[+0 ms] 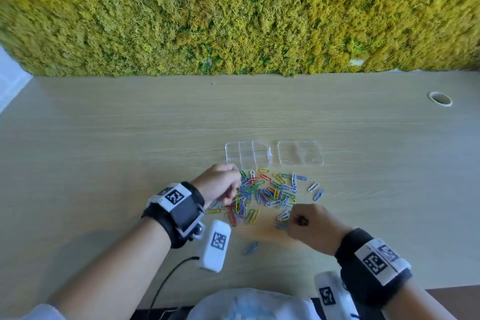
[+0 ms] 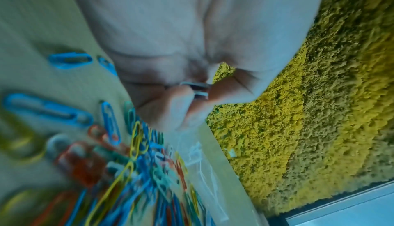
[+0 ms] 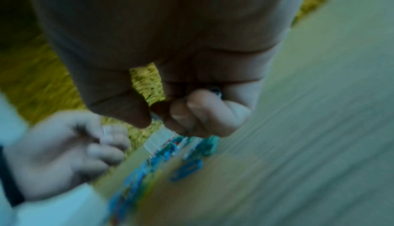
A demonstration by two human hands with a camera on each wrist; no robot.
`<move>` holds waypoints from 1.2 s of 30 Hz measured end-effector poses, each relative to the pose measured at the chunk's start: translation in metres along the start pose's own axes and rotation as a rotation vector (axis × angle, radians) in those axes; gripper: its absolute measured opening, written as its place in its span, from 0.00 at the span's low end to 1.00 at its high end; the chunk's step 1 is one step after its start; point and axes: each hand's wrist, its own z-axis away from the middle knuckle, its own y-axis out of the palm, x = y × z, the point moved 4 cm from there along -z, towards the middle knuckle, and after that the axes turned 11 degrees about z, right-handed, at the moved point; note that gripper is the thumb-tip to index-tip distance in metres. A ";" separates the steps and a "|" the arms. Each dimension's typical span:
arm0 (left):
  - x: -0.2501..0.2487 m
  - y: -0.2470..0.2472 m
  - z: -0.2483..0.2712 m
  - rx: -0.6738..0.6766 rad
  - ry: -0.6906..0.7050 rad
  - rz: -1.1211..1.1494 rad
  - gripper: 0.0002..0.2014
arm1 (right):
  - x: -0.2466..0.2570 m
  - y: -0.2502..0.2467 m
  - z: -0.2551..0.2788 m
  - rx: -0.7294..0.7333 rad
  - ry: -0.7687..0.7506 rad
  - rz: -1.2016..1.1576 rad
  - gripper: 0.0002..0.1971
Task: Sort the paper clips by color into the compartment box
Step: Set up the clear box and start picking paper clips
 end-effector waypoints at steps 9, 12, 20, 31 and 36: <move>-0.055 -0.006 -0.035 -0.218 0.153 -0.907 0.07 | -0.005 0.000 -0.021 0.106 0.146 -0.954 0.09; -0.059 -0.001 -0.040 -0.201 0.176 -1.100 0.11 | -0.008 -0.001 -0.027 0.133 0.176 -0.797 0.13; -0.055 0.001 -0.036 -0.200 0.255 -1.196 0.19 | 0.018 -0.032 -0.043 0.113 0.035 -0.141 0.13; -0.042 -0.040 -0.006 -0.340 0.319 -1.037 0.17 | 0.113 -0.071 -0.089 -0.016 -0.107 0.446 0.18; -0.023 -0.053 0.003 -0.286 0.103 -1.131 0.11 | 0.139 -0.061 -0.106 -0.018 -0.168 0.593 0.18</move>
